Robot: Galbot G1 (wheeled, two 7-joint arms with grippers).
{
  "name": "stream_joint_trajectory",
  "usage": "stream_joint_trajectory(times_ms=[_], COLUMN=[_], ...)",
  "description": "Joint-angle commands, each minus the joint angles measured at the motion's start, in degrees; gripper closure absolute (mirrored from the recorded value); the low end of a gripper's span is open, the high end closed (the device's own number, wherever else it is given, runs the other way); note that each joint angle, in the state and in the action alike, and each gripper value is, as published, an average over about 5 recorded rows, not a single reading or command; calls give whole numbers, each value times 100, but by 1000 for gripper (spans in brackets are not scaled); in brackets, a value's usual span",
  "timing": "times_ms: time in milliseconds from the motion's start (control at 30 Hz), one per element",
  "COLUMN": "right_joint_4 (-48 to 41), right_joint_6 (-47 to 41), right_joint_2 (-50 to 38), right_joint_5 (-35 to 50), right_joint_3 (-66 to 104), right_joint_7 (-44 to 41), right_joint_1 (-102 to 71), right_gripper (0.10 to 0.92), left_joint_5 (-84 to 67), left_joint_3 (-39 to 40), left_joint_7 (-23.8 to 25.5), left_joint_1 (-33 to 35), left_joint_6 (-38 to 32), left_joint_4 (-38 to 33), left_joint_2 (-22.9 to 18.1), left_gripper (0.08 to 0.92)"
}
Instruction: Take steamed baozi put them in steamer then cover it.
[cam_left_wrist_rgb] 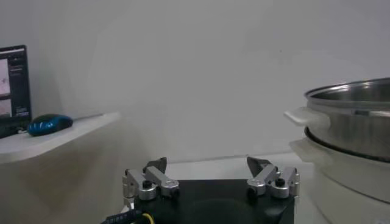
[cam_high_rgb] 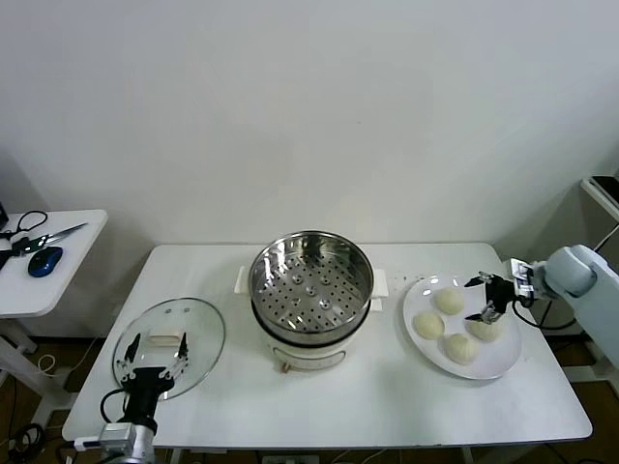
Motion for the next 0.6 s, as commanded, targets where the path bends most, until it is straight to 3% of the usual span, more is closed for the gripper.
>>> stream_joint_trajectory(times_ms=[33,600], right_joint_4=[-1599,-2303], right_joint_6=[259,462], right_joint_2=[1000,1805], right_joint_5=[-581,-1033], right_joint_3=[-1642,-1197], right_joint_7=[-517,-258], right_joint_1=[1522,1058], right_gripper=[203,203], left_joint_5=[16,9], left_joint_3=[-42,-70], left_joint_7=[1,-3], left_joint_1=[-8,-31], left_joint_6=[56,48], left_joint_4=[11,102], left_joint_2=[25,36], left_gripper=[177,177])
